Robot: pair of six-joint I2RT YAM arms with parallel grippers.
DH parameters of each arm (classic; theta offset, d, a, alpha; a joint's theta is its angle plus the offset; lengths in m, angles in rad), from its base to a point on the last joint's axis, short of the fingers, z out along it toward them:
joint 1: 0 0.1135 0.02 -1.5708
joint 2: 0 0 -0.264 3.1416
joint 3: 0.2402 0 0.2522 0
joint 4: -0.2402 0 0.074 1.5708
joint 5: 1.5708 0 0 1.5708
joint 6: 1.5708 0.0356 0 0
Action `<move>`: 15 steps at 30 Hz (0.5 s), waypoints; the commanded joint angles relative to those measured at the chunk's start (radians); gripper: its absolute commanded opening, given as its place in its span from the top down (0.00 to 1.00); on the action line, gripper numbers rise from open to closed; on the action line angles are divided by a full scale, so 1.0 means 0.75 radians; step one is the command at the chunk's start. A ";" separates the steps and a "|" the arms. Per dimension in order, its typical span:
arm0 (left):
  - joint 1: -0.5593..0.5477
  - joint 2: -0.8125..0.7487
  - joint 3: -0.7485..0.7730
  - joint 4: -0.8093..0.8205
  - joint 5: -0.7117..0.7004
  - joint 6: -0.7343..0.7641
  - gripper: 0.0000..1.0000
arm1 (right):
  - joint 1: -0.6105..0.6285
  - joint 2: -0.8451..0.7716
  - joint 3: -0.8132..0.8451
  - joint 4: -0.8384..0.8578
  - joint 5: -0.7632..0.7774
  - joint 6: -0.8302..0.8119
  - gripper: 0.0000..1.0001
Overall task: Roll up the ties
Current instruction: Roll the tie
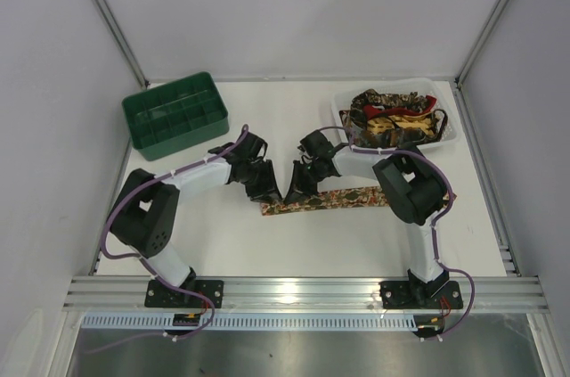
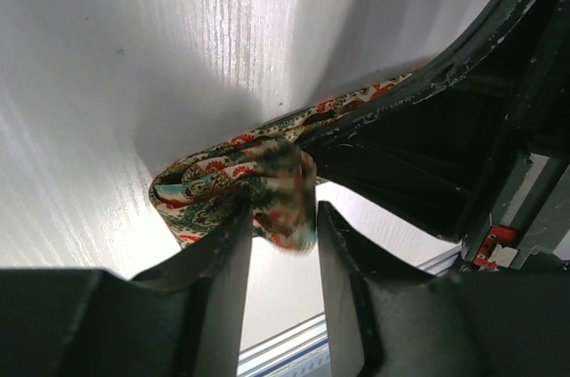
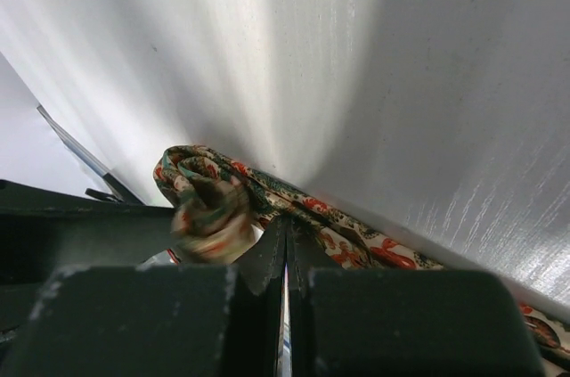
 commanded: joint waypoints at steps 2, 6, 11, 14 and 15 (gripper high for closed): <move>-0.012 -0.090 -0.061 0.110 0.015 -0.018 0.55 | -0.026 -0.078 -0.017 -0.031 0.039 -0.016 1.00; -0.010 -0.112 -0.114 0.194 0.059 -0.030 0.50 | -0.058 -0.119 -0.021 -0.055 0.031 -0.032 1.00; -0.010 -0.172 -0.176 0.292 0.076 -0.045 0.42 | -0.087 -0.147 -0.017 -0.067 -0.018 -0.046 1.00; -0.012 -0.204 -0.172 0.319 0.074 -0.039 0.38 | -0.083 -0.149 0.016 -0.084 -0.029 -0.057 1.00; -0.012 -0.208 -0.168 0.319 0.072 -0.032 0.38 | -0.083 -0.149 0.020 -0.086 -0.029 -0.059 1.00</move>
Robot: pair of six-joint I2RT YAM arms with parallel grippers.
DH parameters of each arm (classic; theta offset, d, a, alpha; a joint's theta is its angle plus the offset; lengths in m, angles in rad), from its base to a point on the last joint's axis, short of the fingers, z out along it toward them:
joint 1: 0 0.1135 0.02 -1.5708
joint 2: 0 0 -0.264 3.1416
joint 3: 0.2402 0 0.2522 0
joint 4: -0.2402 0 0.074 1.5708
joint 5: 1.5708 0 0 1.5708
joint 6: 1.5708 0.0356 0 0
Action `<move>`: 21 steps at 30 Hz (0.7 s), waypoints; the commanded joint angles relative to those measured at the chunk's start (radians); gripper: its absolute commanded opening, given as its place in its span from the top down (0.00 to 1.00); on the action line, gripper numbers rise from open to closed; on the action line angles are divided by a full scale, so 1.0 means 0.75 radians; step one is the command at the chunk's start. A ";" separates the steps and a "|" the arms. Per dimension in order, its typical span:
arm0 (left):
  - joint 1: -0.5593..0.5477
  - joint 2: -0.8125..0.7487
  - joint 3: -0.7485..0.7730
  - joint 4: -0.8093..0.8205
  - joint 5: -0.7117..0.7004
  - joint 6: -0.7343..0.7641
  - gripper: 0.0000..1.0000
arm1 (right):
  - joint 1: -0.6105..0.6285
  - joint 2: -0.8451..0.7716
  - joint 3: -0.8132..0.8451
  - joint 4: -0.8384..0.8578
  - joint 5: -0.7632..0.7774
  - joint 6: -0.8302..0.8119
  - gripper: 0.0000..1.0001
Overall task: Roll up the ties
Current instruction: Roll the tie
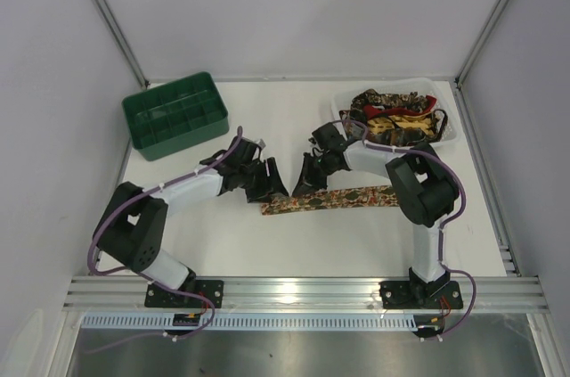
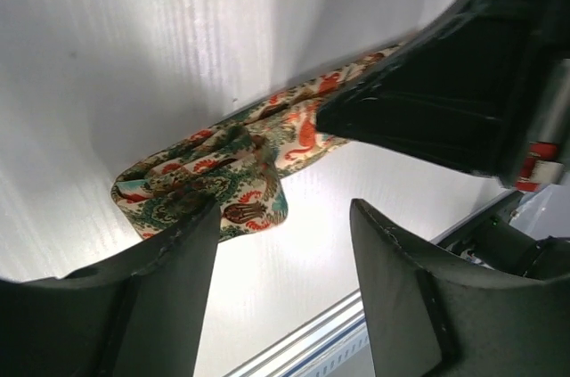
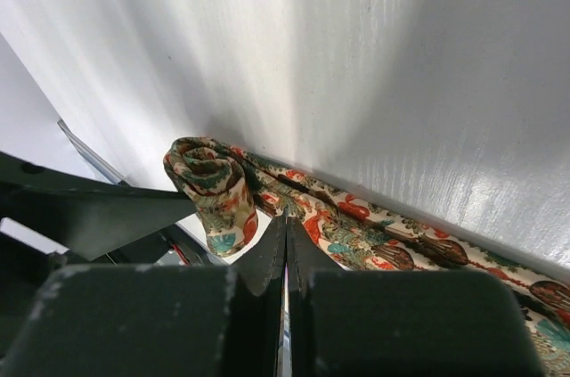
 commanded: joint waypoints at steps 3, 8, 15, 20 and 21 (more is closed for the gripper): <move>-0.008 -0.107 0.024 0.098 0.019 0.001 0.32 | 0.014 -0.063 0.069 -0.043 -0.047 -0.025 1.00; -0.006 -0.170 0.046 0.049 -0.003 0.026 0.30 | 0.030 -0.070 0.108 -0.053 -0.055 -0.021 1.00; 0.045 -0.370 0.003 -0.069 -0.062 0.048 0.30 | 0.094 -0.041 0.180 -0.053 -0.098 0.010 1.00; 0.206 -0.528 -0.076 -0.208 -0.052 0.079 0.30 | 0.149 0.006 0.253 -0.051 -0.118 0.030 1.00; 0.231 -0.546 -0.091 -0.225 -0.040 0.093 0.30 | 0.155 0.014 0.256 -0.053 -0.120 0.034 1.00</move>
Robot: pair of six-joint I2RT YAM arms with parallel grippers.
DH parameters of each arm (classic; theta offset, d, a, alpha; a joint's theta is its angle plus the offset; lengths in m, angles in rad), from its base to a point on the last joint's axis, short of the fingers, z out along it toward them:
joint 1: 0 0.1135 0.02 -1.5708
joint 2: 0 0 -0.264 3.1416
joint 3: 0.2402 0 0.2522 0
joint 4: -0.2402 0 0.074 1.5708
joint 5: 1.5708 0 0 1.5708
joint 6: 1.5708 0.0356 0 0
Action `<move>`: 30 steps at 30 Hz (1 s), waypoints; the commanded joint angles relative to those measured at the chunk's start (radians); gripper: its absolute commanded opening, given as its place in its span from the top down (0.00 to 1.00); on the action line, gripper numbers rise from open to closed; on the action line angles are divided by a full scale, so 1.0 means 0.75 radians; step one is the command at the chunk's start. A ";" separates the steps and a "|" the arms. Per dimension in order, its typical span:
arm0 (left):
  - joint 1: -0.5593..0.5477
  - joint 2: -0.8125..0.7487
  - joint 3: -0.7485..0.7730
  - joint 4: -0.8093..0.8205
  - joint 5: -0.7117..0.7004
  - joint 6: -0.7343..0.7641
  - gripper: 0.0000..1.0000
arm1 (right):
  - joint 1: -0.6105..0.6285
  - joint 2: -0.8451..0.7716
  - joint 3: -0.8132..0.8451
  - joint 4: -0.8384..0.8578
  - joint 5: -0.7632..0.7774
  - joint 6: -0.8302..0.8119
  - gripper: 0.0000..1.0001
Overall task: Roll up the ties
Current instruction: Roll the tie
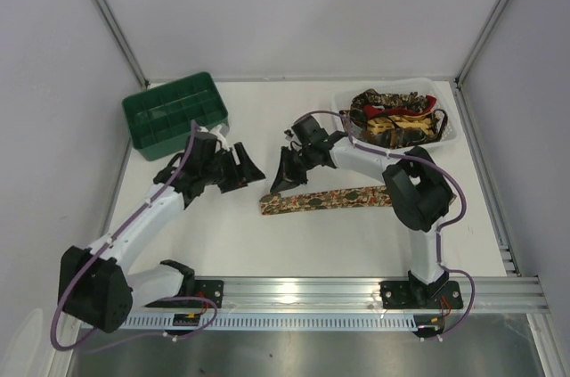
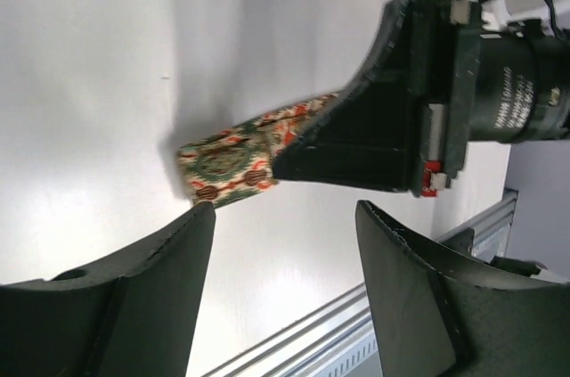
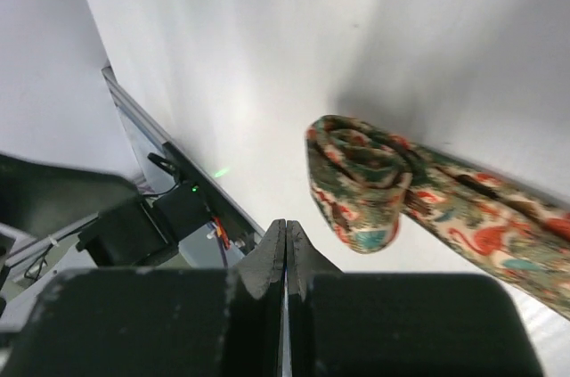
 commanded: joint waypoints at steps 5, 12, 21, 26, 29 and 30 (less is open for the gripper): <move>0.151 -0.129 -0.143 -0.089 0.101 0.030 0.31 | 0.035 0.058 0.056 -0.009 -0.042 0.017 1.00; 0.165 -0.080 -0.188 -0.022 0.181 -0.001 0.31 | 0.039 0.088 0.056 -0.033 0.000 -0.012 1.00; 0.167 0.049 -0.204 0.072 0.291 -0.007 0.30 | 0.029 0.070 0.013 -0.074 0.064 -0.059 1.00; 0.167 0.112 -0.233 0.154 0.342 -0.011 0.30 | 0.013 0.052 -0.028 -0.074 0.076 -0.069 1.00; 0.167 0.178 -0.235 0.205 0.373 -0.013 0.30 | 0.005 0.050 -0.044 -0.062 0.072 -0.071 1.00; 0.165 0.194 -0.231 0.218 0.381 -0.015 0.30 | 0.001 0.050 -0.048 -0.058 0.072 -0.071 1.00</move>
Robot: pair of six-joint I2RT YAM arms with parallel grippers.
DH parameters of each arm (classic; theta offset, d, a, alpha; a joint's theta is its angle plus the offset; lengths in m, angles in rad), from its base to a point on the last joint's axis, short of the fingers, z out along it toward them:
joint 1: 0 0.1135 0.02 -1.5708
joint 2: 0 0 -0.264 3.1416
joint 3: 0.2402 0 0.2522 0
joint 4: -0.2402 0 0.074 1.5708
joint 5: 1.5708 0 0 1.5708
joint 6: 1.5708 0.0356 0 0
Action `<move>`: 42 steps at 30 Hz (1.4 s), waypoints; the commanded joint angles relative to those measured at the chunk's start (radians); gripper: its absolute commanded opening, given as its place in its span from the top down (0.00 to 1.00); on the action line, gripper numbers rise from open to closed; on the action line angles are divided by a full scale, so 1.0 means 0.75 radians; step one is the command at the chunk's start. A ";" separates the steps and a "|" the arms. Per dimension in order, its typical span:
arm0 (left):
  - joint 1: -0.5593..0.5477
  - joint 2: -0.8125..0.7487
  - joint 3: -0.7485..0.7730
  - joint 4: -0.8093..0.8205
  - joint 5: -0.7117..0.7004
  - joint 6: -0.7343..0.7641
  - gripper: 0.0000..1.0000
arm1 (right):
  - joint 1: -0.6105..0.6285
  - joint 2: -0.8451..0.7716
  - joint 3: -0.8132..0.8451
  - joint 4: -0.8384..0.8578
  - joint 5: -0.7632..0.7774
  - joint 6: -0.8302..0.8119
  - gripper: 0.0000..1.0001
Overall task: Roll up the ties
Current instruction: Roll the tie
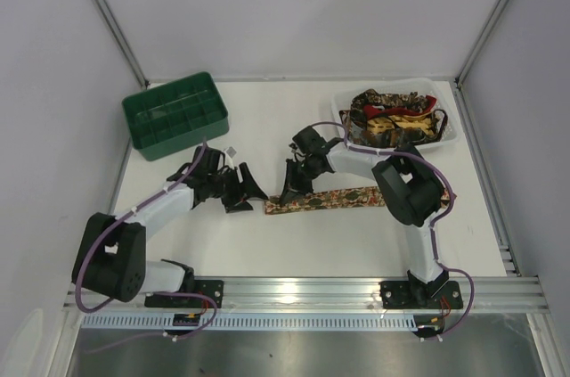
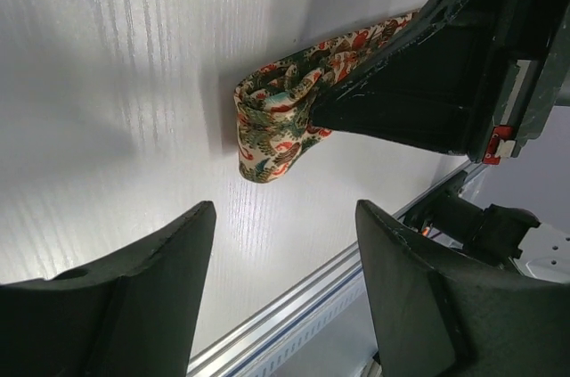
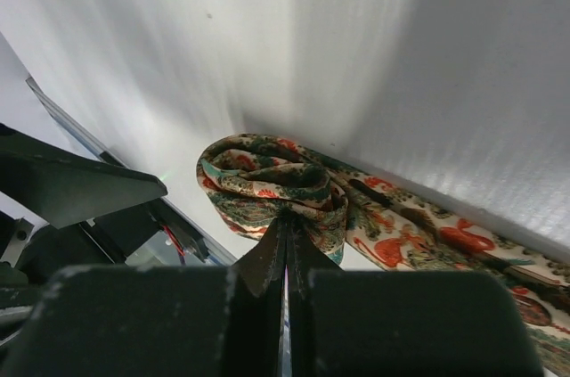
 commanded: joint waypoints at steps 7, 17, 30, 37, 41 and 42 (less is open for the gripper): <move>-0.037 0.184 0.049 0.179 0.111 -0.028 0.31 | -0.029 -0.045 -0.044 0.021 0.012 -0.029 1.00; -0.078 0.356 0.129 0.232 0.081 -0.045 0.34 | -0.041 -0.034 -0.070 0.057 -0.008 -0.025 1.00; -0.141 0.458 0.196 0.243 0.056 -0.110 0.58 | -0.055 -0.038 -0.042 0.043 -0.012 -0.029 1.00; -0.143 0.481 0.239 0.161 0.030 -0.051 0.93 | -0.053 -0.055 -0.009 0.006 0.006 -0.054 1.00; -0.141 0.475 0.255 0.095 -0.003 -0.012 0.99 | -0.059 -0.083 0.011 -0.053 0.041 -0.097 1.00; -0.141 0.471 0.255 0.093 -0.007 -0.006 0.99 | -0.059 -0.083 0.014 -0.057 0.043 -0.101 1.00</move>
